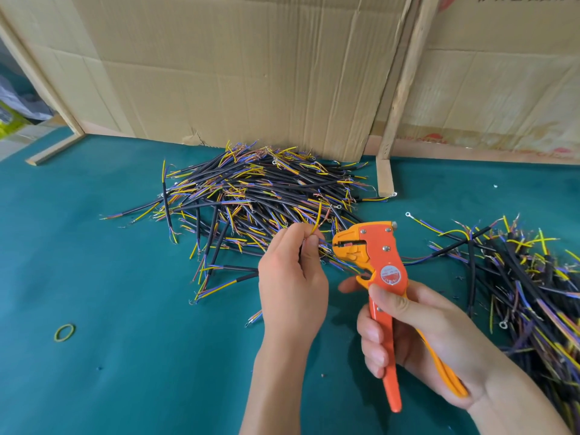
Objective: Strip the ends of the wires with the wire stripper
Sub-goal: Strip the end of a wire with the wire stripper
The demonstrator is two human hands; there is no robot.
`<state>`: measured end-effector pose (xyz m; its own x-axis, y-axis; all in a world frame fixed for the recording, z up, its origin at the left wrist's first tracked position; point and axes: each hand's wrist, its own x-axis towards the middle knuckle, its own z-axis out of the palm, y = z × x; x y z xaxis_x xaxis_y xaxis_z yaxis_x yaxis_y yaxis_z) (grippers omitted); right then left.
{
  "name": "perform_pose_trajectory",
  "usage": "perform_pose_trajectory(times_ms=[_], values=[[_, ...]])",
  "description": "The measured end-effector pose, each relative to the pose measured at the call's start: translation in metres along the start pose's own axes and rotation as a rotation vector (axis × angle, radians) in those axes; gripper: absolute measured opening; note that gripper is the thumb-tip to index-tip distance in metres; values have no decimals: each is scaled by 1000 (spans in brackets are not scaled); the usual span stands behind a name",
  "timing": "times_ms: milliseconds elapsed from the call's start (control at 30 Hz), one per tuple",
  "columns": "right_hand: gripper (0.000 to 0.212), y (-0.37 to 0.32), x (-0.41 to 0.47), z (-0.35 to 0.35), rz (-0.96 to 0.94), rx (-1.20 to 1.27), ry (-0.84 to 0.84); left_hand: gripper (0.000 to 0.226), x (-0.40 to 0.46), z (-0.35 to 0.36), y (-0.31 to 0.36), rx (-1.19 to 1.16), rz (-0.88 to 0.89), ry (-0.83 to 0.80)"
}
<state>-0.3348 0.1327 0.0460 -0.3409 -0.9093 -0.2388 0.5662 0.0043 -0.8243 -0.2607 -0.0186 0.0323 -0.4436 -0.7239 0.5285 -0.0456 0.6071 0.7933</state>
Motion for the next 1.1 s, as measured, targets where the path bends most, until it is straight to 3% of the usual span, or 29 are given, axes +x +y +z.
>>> perform_pose_trajectory(times_ms=[933,1100], values=[[43,-1,-2,0,-30,-6,-8,19,1,0,1,9,-14,-1],[54,0,-2,0,-27,-3,-32,18,1,-1,-1,32,-8,-5]])
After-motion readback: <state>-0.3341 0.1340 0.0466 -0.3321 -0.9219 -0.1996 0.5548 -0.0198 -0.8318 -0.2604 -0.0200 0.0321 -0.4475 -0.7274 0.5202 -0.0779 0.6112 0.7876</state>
